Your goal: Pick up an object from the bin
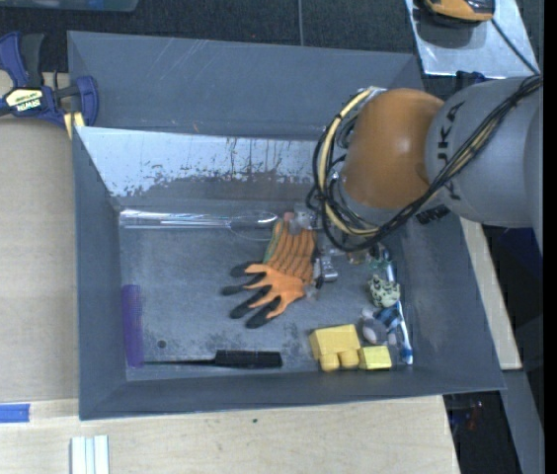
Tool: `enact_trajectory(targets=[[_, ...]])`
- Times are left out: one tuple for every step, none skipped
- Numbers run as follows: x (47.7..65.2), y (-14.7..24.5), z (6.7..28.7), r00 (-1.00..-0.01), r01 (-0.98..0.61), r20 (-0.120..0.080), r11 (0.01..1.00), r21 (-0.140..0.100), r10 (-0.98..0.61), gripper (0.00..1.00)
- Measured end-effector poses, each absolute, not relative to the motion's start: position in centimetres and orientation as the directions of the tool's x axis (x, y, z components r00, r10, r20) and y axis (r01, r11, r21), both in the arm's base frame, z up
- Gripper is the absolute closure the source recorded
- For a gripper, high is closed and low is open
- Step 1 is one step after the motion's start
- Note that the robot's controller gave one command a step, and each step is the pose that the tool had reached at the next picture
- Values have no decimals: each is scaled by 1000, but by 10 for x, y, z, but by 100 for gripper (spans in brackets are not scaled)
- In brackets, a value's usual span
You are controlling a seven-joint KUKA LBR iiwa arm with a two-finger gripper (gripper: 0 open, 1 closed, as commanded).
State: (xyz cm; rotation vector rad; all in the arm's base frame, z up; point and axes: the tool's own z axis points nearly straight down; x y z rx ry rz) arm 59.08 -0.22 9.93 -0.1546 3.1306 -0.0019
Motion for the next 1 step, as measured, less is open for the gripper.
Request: enact_trajectory(targets=[[590, 15, 108, -974, -226, -8, 974, -4, -226, 0]])
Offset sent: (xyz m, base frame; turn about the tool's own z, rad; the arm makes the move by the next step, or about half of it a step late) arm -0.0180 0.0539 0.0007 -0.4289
